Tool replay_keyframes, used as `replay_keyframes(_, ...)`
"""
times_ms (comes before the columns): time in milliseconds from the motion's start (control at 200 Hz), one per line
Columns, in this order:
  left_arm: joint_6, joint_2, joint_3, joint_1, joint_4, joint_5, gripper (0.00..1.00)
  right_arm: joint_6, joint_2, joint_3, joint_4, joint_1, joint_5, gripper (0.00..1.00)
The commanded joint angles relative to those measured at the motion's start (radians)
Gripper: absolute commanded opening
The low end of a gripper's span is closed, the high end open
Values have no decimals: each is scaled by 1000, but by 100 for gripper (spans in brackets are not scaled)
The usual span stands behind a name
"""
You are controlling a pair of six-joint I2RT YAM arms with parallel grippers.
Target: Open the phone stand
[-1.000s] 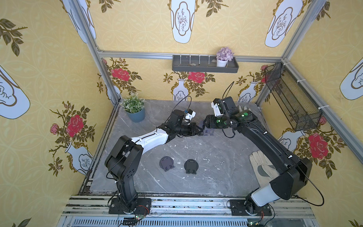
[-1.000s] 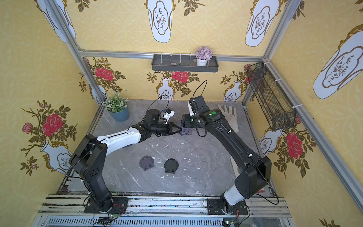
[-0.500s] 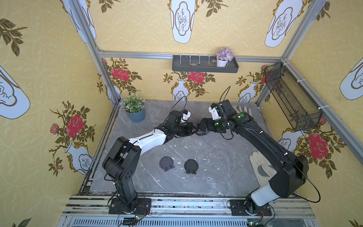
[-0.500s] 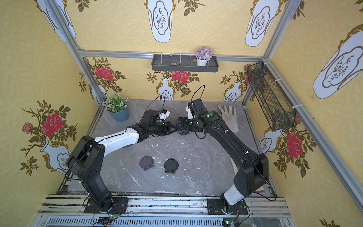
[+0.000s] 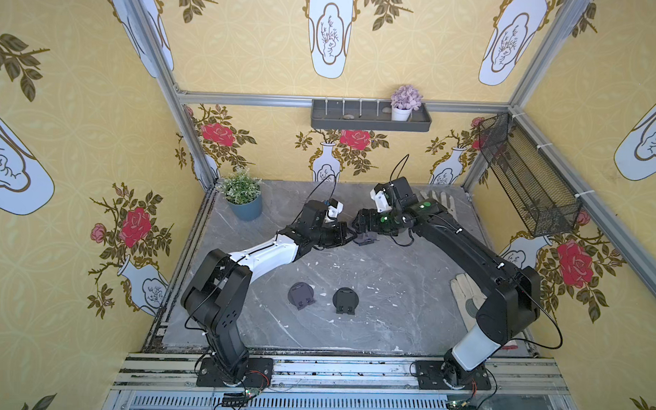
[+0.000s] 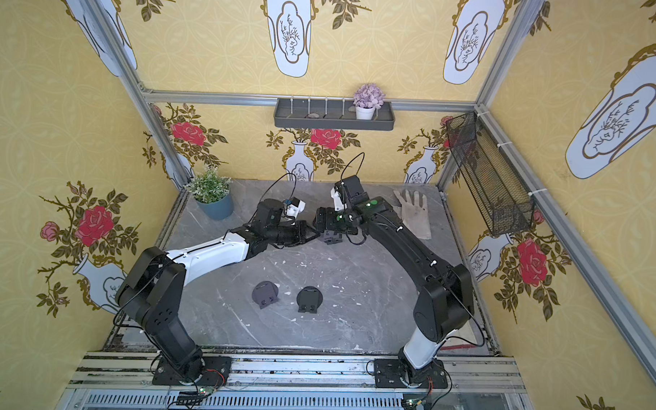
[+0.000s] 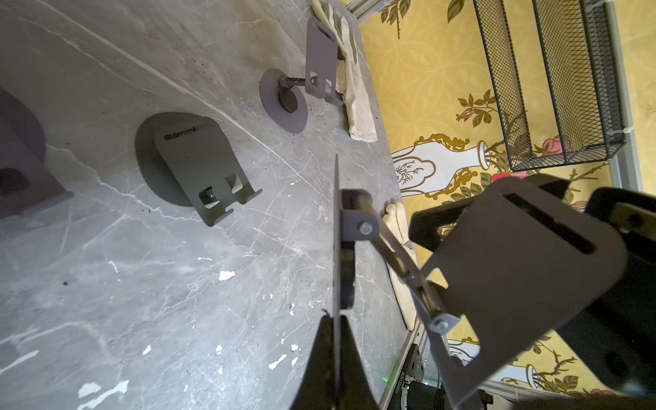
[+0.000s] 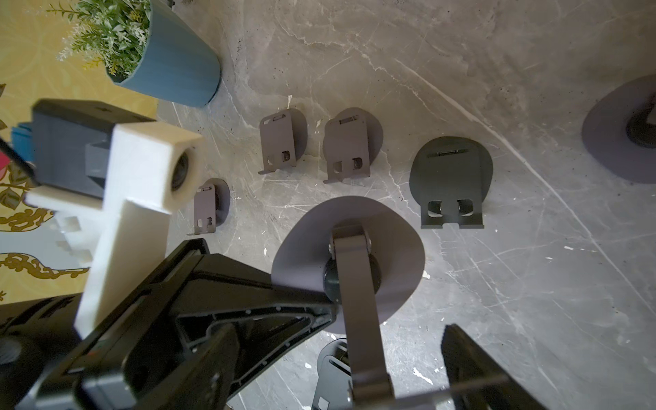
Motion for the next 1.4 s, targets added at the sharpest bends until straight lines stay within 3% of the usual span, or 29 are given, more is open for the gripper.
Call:
replay_keyframes(0, 11, -3, -2, 0, 38, 21, 0, -6, 1, -4, 42, 4, -10, 81)
replay_keyframes(230, 9, 9, 14, 0, 47, 35, 0, -12, 3, -7, 44, 4, 5, 55)
replay_keyframes(405, 14, 22, 34, 1, 38, 44, 4, -16, 9, 3, 34, 2, 26, 50)
replay_keyframes(435, 20, 24, 40, 1, 28, 43, 14, -16, 9, 5, 30, 1, 30, 50)
replay_keyframes(530, 53, 22, 63, 1, -28, 19, 70, -20, 8, 3, 18, -12, 39, 50)
replay_keyframes(600, 68, 19, 72, 1, -62, 3, 100, -21, 2, -8, 17, -31, 36, 50)
replay_keyframes(880, 117, 9, 58, 1, -92, -11, 99, -33, -15, -36, -27, -121, 57, 50)
replay_keyframes(1395, 167, -11, 9, 1, -114, -13, 99, -24, 71, -30, -171, -260, 221, 51)
